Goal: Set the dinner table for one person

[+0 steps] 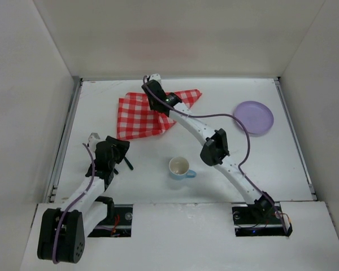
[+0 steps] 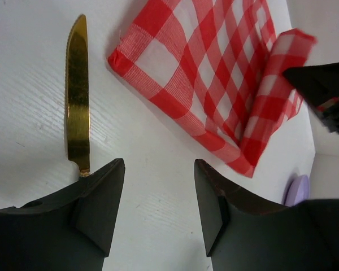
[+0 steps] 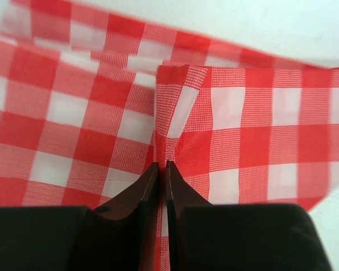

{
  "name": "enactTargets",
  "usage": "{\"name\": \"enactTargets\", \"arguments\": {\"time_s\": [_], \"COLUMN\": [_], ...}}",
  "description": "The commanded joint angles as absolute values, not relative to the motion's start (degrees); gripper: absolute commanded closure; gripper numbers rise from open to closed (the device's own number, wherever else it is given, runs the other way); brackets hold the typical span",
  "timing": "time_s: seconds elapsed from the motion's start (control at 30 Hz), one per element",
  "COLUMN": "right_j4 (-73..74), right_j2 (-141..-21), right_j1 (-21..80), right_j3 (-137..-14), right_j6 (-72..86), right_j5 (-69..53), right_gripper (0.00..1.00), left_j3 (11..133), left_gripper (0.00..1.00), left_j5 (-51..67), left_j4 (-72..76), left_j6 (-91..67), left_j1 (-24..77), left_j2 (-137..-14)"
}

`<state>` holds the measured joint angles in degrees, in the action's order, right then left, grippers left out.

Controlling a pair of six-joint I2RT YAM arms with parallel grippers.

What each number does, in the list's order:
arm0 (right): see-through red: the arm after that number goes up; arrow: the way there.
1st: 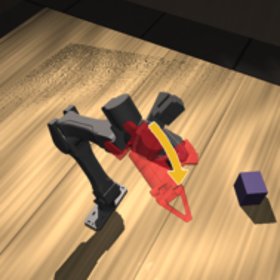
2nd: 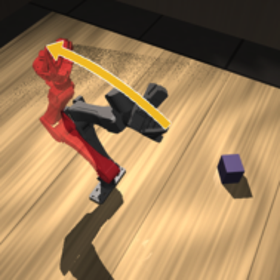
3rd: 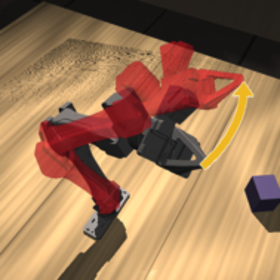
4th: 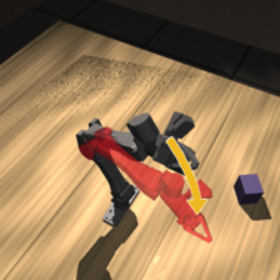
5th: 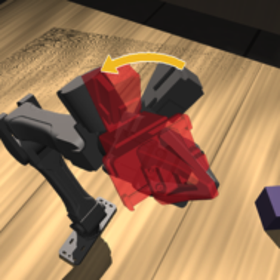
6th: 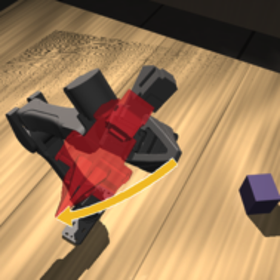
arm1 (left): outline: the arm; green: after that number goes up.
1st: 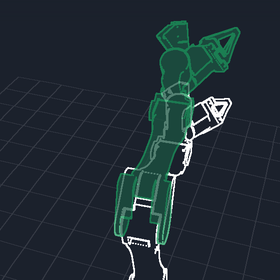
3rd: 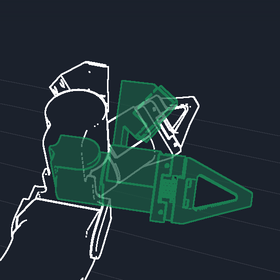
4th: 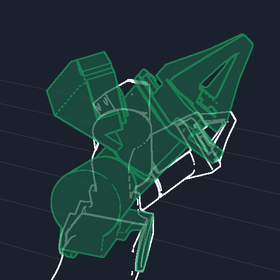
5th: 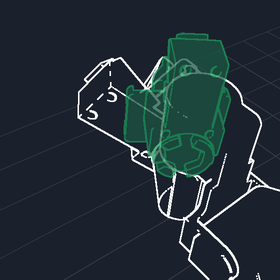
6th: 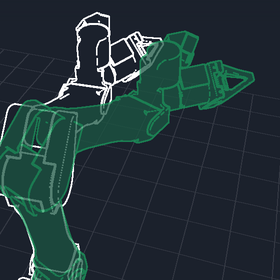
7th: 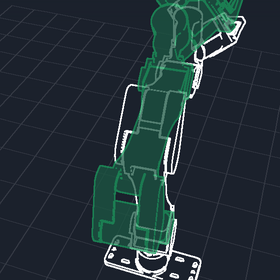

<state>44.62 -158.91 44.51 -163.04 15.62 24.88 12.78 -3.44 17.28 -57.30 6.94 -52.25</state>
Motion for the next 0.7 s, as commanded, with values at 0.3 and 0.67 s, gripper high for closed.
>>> {"name": "enactTargets", "arguments": {"time_s": [0.3,0.67], "right_j4": [57.73,72.76], "right_j2": [-154.07,-153.63], "right_j1": [44.69,42.41], "right_j3": [-181.14,-181.23], "right_j6": [22.49,24.79], "right_j5": [34.98,24.80], "right_gripper": [0.92,0.94], "left_j3": [17.22,21.71], "left_gripper": [0.50,0.50], "left_j5": [-7.81,-10.72], "left_j4": [19.87,21.79], "left_j6": [-57.39,-59.33], "left_j1": [12.96,14.10], "left_j2": [-58.71,-63.28]}}
